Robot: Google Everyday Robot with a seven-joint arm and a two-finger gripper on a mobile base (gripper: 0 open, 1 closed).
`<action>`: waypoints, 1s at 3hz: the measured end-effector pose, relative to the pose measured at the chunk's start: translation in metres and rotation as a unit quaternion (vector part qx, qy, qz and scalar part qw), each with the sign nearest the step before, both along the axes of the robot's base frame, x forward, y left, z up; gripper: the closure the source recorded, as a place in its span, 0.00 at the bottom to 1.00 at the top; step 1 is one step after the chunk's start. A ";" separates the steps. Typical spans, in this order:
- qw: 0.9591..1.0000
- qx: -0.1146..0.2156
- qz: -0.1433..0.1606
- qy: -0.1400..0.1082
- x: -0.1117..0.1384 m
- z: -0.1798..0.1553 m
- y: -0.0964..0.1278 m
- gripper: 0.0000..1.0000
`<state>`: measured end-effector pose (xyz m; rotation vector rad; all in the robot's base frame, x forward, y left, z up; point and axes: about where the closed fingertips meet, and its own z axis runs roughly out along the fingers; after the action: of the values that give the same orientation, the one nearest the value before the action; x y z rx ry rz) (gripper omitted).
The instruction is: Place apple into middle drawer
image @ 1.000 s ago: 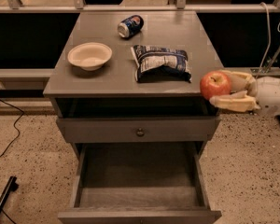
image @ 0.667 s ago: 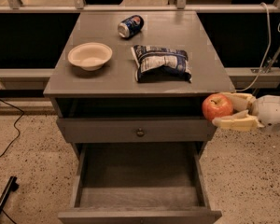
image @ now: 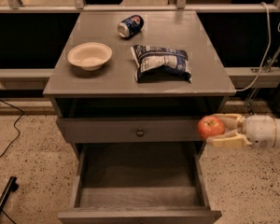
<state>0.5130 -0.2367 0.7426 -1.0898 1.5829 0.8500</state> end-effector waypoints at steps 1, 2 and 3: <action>0.998 -0.055 -0.001 0.027 -0.011 -0.080 -0.016 1.00; 0.993 -0.105 0.008 0.049 -0.022 -0.145 -0.024 1.00; 0.988 -0.139 0.012 0.066 -0.031 -0.187 -0.031 1.00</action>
Offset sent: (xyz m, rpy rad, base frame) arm -0.0375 -0.0402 -0.2221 -0.3378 0.1487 0.0287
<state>0.4821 -0.2678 0.5560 -1.2717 1.8442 0.7435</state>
